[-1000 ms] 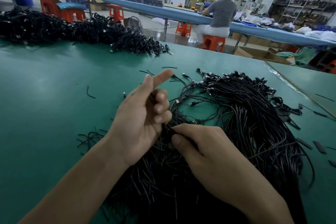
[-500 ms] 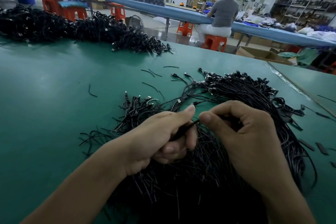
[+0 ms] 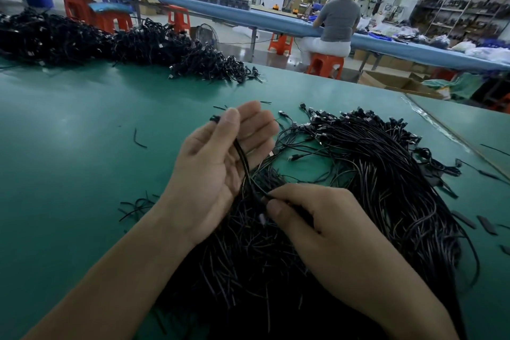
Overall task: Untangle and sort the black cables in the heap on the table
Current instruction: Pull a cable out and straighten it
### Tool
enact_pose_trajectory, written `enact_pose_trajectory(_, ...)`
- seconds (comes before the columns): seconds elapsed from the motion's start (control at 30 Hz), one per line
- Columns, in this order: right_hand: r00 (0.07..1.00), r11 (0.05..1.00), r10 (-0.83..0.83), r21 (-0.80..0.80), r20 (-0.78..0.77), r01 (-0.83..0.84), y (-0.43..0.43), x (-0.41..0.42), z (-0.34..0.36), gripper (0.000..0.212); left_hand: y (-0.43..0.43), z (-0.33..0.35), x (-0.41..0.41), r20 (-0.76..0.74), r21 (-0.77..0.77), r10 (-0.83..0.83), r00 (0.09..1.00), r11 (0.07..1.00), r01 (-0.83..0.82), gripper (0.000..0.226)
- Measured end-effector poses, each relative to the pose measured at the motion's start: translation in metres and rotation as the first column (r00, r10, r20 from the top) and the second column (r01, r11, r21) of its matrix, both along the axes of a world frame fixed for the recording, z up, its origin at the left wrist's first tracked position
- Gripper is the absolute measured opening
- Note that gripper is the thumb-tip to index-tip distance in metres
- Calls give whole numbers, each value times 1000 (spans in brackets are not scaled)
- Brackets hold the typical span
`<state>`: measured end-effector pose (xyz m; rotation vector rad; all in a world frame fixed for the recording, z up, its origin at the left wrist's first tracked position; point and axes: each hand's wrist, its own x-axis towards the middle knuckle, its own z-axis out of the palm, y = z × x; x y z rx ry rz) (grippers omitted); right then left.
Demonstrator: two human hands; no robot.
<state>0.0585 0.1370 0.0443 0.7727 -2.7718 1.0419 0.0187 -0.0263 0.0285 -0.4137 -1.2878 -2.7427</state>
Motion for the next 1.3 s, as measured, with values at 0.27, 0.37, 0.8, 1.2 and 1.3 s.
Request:
enact_pose_trajectory(0.27, 967, 959, -164, -261, -193, 111, 14, -4, 9, 11, 15, -2, 18, 111, -718, -129, 985, 675, 169, 56)
enact_pose_trajectory(0.37, 974, 905, -177, -414, -141, 104, 14, -4, 13, 8, 7, 4, 20, 194, -609, -318, 928, 703, 368, 59)
enact_pose_trajectory(0.8, 999, 996, 6, 92, 41, -10, -8, 1, -4, 27, 6, 7, 7, 102, 190, -128, 987, 976, 107, 46)
enact_pose_trajectory(1.2, 992, 987, 55, -146, -114, -72, 16, -1, 12, 12, 15, -1, 21, 153, -746, -181, 971, 623, 234, 59)
enact_pose_trajectory(1.3, 992, 942, 96, -314, -84, -118, 12, -1, 10, 13, 10, 2, 22, 257, -756, -188, 948, 572, 318, 66)
